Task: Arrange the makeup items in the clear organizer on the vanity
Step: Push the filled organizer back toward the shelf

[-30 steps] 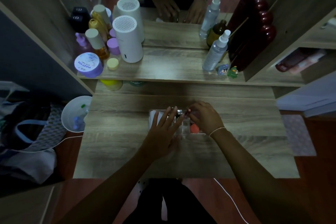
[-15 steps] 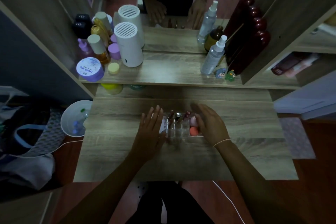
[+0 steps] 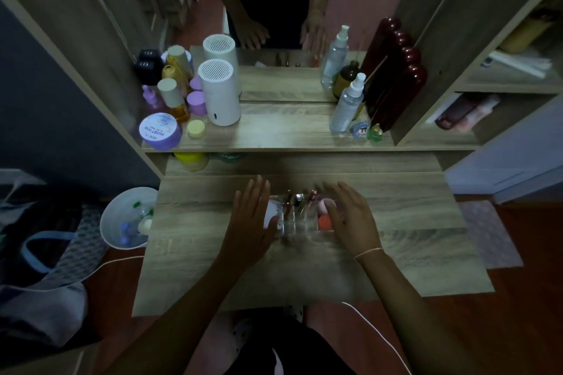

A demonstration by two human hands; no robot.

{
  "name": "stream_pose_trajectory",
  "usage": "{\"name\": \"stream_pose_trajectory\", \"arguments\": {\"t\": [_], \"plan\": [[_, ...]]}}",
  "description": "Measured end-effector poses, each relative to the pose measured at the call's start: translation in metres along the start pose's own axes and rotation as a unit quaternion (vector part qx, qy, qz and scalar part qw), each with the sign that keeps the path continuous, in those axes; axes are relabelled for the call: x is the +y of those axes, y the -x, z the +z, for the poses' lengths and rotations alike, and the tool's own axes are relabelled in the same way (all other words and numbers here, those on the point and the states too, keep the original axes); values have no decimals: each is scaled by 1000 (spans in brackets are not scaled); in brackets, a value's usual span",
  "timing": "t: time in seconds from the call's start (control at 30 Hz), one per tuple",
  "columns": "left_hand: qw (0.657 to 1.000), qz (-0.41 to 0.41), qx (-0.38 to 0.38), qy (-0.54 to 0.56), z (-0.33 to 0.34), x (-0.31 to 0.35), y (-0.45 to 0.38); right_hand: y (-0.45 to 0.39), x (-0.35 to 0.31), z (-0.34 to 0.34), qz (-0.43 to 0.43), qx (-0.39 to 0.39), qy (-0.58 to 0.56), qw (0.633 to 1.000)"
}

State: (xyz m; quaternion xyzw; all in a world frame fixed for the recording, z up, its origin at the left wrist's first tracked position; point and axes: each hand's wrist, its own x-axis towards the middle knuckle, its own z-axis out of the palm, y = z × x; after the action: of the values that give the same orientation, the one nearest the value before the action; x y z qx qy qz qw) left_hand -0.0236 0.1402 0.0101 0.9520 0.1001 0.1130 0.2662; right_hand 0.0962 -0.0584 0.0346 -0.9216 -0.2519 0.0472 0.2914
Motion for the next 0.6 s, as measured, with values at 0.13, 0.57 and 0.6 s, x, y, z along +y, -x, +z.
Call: {"name": "stream_pose_trajectory", "arguments": {"t": [0.13, 0.57, 0.6], "plan": [[999, -47, -18, 2, 8, -16, 18, 26, 19, 9, 46, 52, -41, 997], [983, -161, -82, 40, 51, -31, 43, 43, 54, 49, 269, 43, -136, 953], [983, -161, -78, 43, 52, -32, 42, 41, 53, 50, 269, 46, -135, 953]]}}
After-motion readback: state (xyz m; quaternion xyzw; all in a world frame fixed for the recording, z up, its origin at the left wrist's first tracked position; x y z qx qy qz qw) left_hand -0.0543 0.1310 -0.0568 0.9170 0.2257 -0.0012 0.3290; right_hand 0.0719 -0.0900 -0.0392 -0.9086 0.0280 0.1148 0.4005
